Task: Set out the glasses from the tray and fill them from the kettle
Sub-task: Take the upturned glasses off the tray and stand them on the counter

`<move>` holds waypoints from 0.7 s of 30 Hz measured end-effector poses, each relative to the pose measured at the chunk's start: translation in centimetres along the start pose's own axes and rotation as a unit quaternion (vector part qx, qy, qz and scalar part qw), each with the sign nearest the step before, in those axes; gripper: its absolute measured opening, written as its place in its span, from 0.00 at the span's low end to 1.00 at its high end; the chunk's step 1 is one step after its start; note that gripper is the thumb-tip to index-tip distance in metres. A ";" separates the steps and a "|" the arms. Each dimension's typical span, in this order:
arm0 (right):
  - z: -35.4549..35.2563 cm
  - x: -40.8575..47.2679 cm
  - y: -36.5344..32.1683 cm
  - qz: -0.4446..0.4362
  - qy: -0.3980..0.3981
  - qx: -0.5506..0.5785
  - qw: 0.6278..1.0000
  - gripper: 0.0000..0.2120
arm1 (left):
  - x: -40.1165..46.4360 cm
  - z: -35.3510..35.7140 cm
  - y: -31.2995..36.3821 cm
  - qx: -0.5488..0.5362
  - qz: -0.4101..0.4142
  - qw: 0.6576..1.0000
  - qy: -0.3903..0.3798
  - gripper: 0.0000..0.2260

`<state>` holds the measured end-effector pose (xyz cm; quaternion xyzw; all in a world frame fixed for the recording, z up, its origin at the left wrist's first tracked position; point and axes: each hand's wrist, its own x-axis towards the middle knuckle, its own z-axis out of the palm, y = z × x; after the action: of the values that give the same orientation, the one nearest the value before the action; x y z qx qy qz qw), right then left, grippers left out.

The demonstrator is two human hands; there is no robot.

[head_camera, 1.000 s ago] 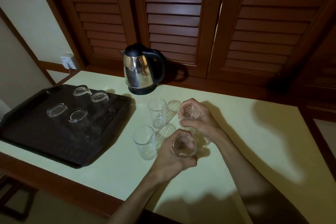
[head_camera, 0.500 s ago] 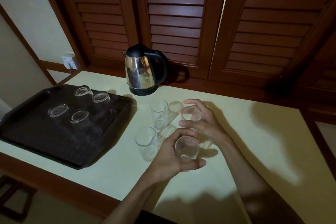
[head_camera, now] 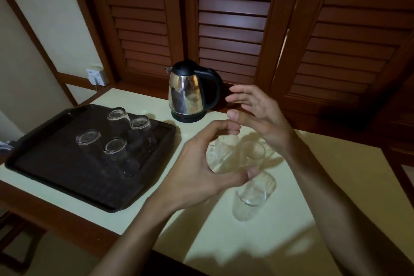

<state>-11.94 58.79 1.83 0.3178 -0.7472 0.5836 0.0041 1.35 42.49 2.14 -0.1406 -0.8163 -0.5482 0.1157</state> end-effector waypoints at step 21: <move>28.0 19.0 1.2 0.040 -0.307 -0.373 0.875 0.34 | -1.9 -26.5 -20.5 0.314 -0.011 0.949 -0.007 0.13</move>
<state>-17.44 25.51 -1.02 0.4258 -0.8851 0.1349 -0.1307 -3.26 10.32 -6.30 -0.0918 -0.9495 -0.2642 0.1424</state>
